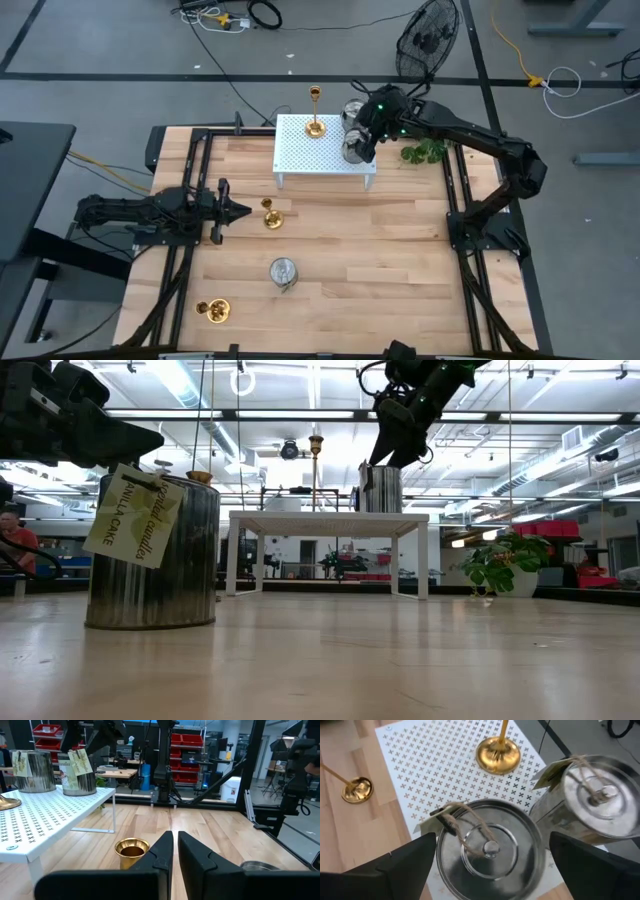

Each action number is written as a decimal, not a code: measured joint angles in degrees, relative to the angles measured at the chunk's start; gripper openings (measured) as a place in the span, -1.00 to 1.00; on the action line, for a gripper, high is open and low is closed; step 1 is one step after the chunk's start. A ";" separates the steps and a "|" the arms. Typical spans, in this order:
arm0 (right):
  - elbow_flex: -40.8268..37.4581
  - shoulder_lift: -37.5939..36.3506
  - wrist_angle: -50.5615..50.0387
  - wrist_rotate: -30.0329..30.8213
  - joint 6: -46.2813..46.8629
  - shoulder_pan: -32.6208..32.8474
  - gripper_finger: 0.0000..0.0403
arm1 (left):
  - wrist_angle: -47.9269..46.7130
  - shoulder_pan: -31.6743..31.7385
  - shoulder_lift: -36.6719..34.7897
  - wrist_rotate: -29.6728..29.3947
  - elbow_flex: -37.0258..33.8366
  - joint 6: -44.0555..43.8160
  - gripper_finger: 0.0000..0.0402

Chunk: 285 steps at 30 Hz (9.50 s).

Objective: Pick & Place candle stick holders
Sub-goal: Put the middle scented candle can aligned with the other scented candle on the shelf, then adjust the scented candle can on the shelf, then adjust the candle holder on the shelf

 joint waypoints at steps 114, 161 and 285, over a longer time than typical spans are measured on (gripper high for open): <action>5.27 7.37 -0.58 -8.24 -14.62 -12.70 -1.00 | -0.01 -0.01 0.00 -0.01 0.00 0.00 -0.84; 5.11 0.79 4.69 -14.04 -11.29 -11.02 -1.00 | 0.00 0.00 0.00 -0.02 0.00 0.01 -0.84; -83.21 -56.52 65.04 1.62 -0.89 26.08 -0.92 | 0.02 0.01 0.00 0.00 -0.02 0.01 -0.84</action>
